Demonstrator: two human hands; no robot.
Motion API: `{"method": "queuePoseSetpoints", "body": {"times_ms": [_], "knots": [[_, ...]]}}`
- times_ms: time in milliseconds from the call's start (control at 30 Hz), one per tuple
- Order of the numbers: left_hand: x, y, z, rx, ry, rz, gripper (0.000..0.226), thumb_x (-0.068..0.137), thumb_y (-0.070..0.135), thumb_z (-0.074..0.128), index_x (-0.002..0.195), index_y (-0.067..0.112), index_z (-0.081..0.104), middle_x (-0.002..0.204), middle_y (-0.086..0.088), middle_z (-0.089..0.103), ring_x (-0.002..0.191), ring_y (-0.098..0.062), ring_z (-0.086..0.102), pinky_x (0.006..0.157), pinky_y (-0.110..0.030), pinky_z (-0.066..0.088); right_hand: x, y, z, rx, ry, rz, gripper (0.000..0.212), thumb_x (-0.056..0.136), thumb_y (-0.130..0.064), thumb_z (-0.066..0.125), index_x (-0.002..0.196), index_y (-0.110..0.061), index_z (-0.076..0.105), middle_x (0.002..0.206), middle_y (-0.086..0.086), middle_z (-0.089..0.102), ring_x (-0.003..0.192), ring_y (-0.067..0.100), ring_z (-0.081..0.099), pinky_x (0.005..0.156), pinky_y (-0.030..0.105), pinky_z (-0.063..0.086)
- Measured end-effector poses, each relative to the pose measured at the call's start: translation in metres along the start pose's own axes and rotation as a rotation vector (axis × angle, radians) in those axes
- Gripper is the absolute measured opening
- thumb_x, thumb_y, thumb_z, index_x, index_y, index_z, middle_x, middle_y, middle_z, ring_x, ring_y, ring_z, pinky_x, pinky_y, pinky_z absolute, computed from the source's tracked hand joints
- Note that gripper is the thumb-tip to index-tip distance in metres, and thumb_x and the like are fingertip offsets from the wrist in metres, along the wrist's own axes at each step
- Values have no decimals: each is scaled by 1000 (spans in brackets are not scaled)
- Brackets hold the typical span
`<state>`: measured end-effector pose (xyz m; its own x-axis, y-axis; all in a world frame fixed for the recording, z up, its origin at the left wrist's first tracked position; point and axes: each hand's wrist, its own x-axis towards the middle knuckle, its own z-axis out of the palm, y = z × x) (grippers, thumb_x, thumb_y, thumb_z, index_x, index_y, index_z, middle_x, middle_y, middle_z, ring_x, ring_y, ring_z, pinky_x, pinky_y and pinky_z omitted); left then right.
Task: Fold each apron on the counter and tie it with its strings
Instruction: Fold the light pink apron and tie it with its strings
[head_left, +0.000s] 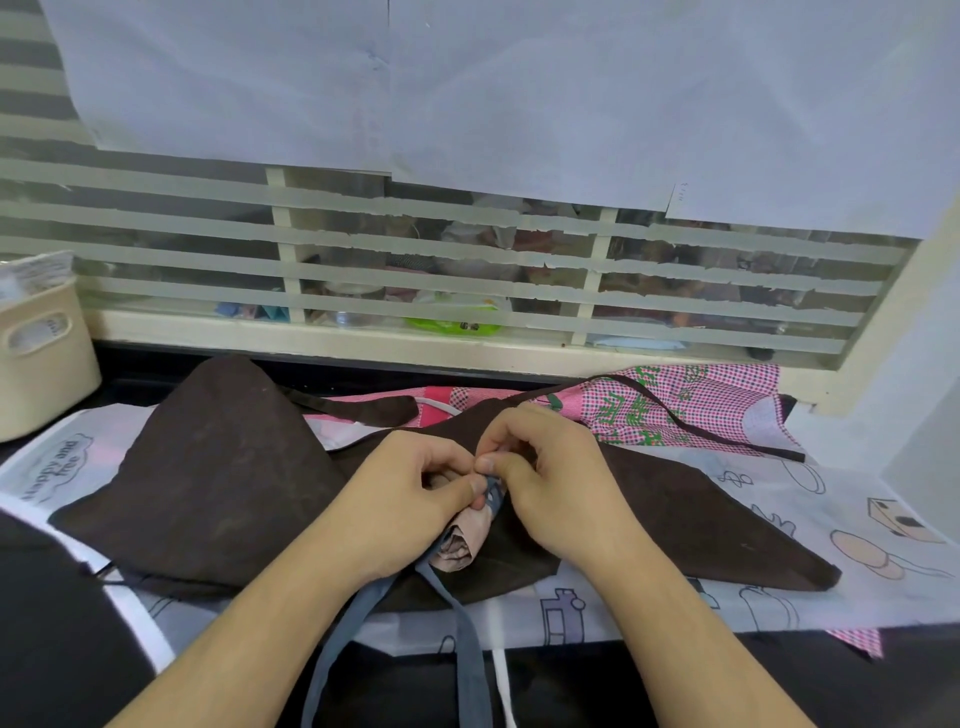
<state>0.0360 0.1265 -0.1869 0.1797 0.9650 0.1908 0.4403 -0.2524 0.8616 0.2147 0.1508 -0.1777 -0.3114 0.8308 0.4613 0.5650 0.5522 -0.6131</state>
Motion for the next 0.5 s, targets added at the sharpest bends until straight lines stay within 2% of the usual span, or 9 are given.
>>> {"method": "queuePoseSetpoints", "body": {"times_ms": [100,200,267,400,500], "knots": [[0,1,2,16,24,-3,16,97,16,72,85,23,80,79,2,77,77,-21,71,76,-29,56,0,1,3,101,9,134,23,90,-6,72,80,-28,72,81,-9,67,82,8,62,73,16,48],[1,2,4,28,65,-23,26,99,15,69,74,19,77,72,4,75,64,-10,65,65,-17,50,2,3,5,341,-18,246,21,98,-8,66,91,-26,73,82,2,71,70,15,68,64,31,57],[3,2,3,-3,85,-42,30,99,15,68,70,17,75,69,2,73,60,-3,61,63,-14,46,2,2,2,432,-48,262,16,98,-6,66,99,-22,71,82,7,70,66,23,69,58,33,58],[4,0,1,-13,76,-50,30,100,18,68,72,16,77,74,1,76,70,-13,70,70,-21,51,0,2,0,395,-85,231,24,94,5,66,94,-18,70,75,6,69,58,21,66,57,31,57],[3,2,2,-8,84,-60,29,100,18,67,73,17,77,74,3,76,67,-7,67,67,-13,48,0,3,0,385,-91,239,27,93,9,62,94,-17,69,73,3,66,57,18,64,57,30,56]]}}
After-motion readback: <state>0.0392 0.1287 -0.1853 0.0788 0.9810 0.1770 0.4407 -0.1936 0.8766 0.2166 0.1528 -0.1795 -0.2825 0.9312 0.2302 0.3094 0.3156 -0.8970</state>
